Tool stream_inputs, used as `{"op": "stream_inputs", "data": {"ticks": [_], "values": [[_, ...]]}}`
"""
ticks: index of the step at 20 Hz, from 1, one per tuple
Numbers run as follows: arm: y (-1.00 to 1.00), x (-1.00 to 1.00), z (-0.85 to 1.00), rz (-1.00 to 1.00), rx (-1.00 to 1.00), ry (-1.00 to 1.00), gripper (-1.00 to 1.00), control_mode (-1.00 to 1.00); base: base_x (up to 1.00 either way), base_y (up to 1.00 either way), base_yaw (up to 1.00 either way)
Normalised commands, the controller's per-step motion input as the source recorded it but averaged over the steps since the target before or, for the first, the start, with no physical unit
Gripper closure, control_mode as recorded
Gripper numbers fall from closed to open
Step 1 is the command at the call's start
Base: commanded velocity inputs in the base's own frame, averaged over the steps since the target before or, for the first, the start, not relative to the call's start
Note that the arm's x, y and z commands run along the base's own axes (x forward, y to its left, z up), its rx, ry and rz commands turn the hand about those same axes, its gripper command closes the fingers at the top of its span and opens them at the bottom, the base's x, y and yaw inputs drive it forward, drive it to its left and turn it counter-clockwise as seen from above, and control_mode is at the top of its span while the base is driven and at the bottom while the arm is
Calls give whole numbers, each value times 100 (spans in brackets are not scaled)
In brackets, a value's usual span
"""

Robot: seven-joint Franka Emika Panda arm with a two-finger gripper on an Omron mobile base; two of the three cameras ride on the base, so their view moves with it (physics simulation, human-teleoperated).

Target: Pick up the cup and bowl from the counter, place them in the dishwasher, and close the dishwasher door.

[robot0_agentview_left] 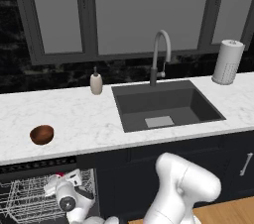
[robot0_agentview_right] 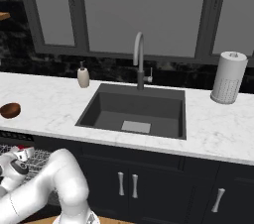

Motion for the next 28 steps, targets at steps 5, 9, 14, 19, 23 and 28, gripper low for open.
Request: {"op": "stream_inputs", "data": {"ticks": [5,9,14,19,23,28], "values": [[23,9,-100,3,-1,8,100,-100,0,0,0],[42,-4,-100,1,0,8,100,-100,0,0,0],[68,-74,-100,0,-2,32,100,-100,0,0,0],[99,-100,-99,0,-10,70,100,-100,0,0,0],[97,-100,-91,0,-10,69,100,-100,0,0,0],[76,-100,-49,0,-6,77,100,-100,0,0,0]]}}
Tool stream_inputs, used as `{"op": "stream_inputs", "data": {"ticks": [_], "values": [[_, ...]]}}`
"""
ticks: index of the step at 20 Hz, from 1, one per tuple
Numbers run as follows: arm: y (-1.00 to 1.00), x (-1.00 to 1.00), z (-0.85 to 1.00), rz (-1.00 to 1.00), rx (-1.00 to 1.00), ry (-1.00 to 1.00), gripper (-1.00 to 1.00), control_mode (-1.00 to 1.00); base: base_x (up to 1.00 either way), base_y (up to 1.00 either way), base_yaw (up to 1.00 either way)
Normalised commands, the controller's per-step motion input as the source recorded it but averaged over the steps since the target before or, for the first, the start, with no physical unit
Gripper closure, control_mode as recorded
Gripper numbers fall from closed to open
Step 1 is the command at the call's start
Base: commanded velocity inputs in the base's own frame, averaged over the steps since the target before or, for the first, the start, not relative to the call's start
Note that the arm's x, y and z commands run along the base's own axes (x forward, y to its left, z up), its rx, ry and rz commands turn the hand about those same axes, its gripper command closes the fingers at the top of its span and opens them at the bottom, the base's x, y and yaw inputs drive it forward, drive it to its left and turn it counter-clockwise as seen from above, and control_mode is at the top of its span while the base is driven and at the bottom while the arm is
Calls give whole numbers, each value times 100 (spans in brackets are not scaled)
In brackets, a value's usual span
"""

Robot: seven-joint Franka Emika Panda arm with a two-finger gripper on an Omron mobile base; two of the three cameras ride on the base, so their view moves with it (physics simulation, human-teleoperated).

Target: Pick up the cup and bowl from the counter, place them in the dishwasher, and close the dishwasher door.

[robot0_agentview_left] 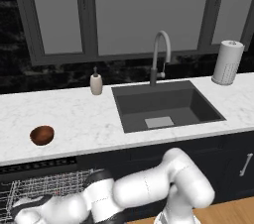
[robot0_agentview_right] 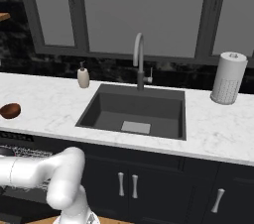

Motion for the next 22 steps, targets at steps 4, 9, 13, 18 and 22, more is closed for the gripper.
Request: {"op": "stream_inputs", "data": {"ticks": [4,9,13,18,22], "values": [[51,-100,-36,4,-7,84,100,-100,0,0,0],[45,-100,-45,4,-12,54,100,-100,0,0,0],[16,-63,0,2,-9,-3,-100,-100,0,0,0],[13,-47,31,0,-11,-2,-100,-100,0,0,0],[0,-25,30,0,-2,0,-100,-100,0,0,0]]}}
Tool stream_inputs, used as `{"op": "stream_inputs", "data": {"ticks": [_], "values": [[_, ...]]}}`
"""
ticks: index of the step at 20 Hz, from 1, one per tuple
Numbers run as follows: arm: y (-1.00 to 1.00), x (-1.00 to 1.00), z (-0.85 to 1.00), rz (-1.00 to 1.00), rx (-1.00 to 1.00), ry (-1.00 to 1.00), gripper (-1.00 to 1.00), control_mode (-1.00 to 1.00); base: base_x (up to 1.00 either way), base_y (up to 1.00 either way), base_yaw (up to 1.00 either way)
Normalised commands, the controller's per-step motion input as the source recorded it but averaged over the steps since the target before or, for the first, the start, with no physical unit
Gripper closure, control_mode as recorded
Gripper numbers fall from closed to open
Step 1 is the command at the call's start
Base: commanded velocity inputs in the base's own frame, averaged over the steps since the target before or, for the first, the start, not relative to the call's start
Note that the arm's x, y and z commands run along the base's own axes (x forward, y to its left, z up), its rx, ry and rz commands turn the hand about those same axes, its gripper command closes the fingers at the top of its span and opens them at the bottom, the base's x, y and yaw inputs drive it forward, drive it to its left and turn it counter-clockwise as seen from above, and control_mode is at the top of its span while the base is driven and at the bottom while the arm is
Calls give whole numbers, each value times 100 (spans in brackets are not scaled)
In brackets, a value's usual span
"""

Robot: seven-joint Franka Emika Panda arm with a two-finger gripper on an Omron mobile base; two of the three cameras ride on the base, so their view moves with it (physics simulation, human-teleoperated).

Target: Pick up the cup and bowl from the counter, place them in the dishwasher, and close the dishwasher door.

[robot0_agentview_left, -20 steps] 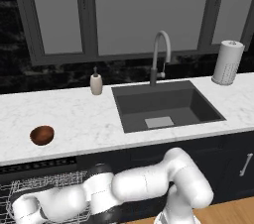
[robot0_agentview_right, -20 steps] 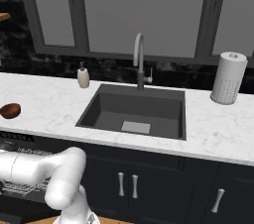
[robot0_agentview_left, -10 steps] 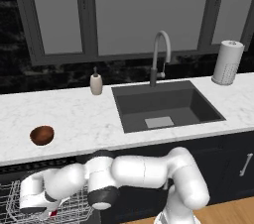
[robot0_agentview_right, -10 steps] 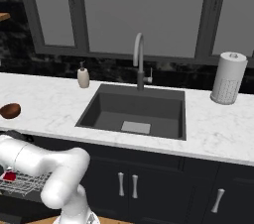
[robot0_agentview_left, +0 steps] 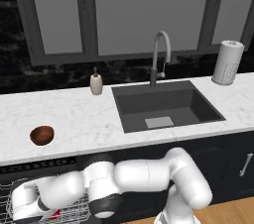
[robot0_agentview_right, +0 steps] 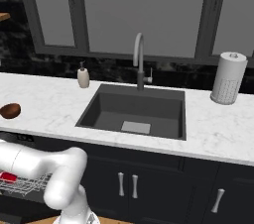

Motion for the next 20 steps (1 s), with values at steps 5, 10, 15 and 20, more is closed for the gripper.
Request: {"op": "stream_inputs", "data": {"ticks": [5,10,15,20], "values": [[-18,-65,77,0,0,0,-100,-100,0,0,0],[-40,-65,100,0,0,0,-100,-100,0,0,0],[-43,-13,100,-13,-1,-14,-100,-100,0,0,0],[-33,-1,100,-18,0,-13,-100,-100,0,0,0]]}}
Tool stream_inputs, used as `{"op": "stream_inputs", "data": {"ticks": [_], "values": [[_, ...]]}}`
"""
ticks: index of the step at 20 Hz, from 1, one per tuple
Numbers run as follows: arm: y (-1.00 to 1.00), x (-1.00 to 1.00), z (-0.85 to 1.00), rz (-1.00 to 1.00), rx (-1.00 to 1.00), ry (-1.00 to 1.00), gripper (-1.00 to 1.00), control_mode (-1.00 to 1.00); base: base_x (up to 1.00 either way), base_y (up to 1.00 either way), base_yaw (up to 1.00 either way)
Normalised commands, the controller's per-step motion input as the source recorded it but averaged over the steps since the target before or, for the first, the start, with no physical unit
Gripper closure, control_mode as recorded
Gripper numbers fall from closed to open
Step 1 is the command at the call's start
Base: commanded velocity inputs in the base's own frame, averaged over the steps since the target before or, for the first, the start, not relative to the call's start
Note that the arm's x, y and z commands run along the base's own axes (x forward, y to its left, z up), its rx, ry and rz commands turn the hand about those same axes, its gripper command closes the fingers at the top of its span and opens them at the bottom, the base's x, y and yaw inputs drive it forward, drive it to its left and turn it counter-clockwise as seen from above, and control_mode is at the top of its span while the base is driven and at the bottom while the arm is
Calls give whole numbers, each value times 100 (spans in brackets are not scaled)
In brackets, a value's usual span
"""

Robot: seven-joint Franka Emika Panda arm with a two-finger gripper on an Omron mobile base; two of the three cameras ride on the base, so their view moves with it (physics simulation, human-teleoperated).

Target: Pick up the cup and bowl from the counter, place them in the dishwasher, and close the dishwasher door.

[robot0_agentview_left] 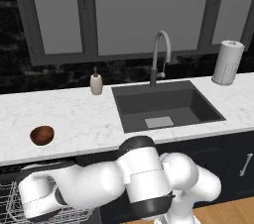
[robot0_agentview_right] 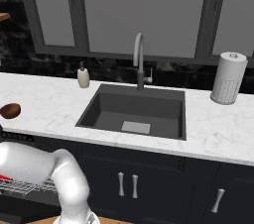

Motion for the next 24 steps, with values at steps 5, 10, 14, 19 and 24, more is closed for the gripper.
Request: {"op": "stream_inputs", "data": {"ticks": [5,10,14,19,24], "values": [[-19,0,100,-21,0,-13,-100,-100,0,0,0],[-12,3,100,-16,0,-5,-100,-100,0,0,0],[-2,4,100,-11,0,4,-100,-100,0,0,0],[0,5,100,-8,0,5,-100,-100,0,0,0],[-12,15,100,-33,0,27,-100,-100,0,0,0]]}}
